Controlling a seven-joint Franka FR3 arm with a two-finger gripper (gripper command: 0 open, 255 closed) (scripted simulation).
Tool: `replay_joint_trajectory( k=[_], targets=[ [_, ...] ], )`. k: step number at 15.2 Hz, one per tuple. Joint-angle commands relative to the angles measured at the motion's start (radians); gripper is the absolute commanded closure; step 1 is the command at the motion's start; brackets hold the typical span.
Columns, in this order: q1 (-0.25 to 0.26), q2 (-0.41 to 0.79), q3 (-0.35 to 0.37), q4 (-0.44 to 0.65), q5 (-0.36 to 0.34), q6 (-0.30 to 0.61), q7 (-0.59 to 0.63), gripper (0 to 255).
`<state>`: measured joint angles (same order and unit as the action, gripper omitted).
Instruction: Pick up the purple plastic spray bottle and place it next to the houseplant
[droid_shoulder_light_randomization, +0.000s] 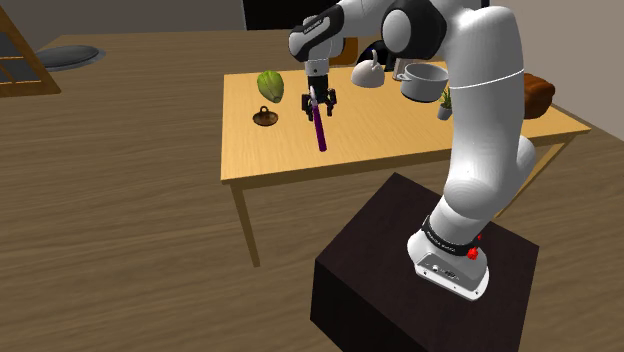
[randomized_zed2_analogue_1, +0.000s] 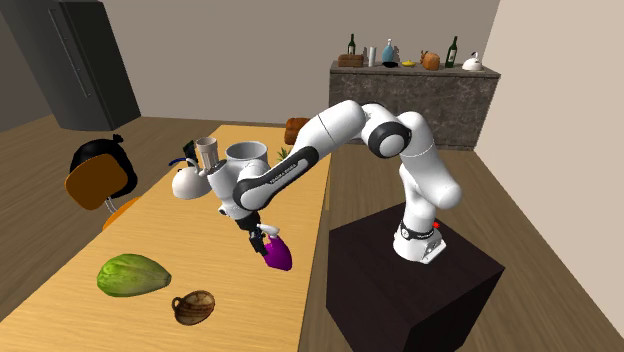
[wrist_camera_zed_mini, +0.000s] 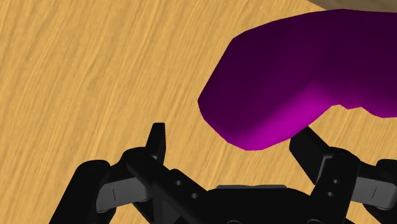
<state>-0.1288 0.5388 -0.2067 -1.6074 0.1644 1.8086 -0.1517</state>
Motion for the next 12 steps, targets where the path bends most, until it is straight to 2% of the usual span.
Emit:
replay_joint_trajectory(
  k=[1,2,12],
  targets=[
    [0.000,0.000,0.000,0.000,0.000,0.000,0.000,0],
    [0.000,0.000,0.000,0.000,0.000,0.000,0.000,255],
    [0.000,-0.006,-0.001,0.004,-0.001,-0.010,0.001,255]
  ],
)
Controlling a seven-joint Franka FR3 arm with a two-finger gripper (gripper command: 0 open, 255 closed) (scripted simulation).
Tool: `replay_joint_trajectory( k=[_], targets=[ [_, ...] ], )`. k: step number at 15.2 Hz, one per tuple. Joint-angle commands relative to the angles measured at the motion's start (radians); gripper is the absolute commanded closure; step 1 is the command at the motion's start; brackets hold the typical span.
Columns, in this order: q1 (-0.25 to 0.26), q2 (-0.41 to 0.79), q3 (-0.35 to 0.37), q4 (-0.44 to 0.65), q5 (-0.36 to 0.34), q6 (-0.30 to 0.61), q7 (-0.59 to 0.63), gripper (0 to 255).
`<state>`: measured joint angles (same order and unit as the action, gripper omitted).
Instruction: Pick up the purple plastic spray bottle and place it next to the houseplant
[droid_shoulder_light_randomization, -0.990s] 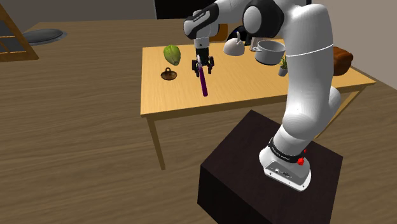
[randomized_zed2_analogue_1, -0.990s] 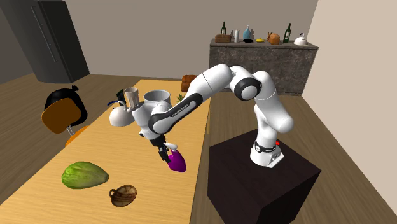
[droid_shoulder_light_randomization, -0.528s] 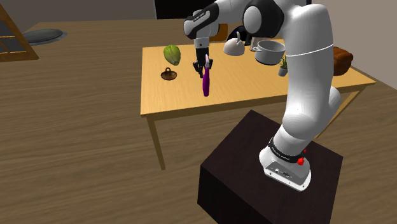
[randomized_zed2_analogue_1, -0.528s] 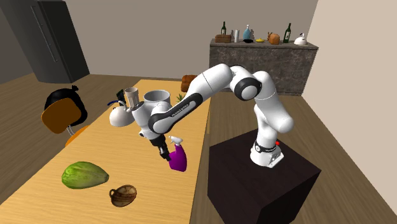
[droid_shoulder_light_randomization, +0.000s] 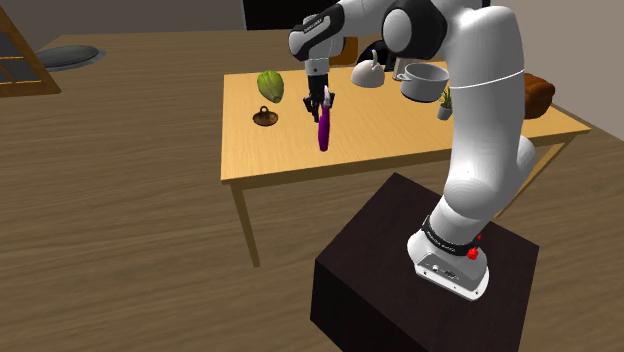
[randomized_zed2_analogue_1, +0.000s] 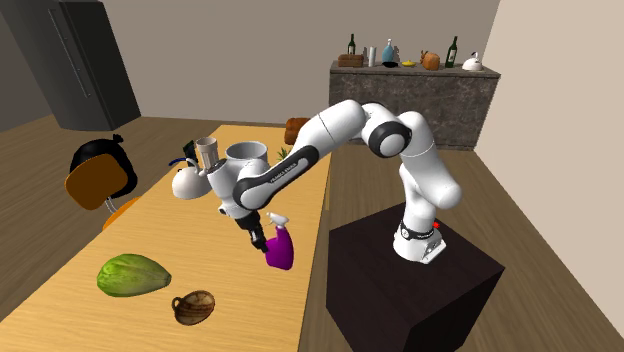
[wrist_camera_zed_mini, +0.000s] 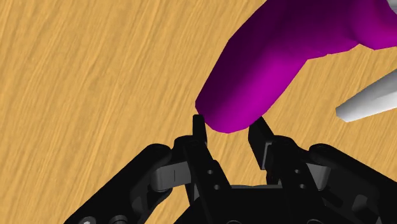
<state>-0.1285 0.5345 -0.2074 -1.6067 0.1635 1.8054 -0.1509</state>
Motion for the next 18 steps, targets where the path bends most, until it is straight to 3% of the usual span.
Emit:
replay_joint_trajectory(
  k=[1,18],
  targets=[
    [0.000,-0.008,-0.001,0.008,-0.002,-0.017,0.002,255],
    [0.000,-0.083,-0.009,0.126,-0.020,-0.208,0.022,255]
  ],
)
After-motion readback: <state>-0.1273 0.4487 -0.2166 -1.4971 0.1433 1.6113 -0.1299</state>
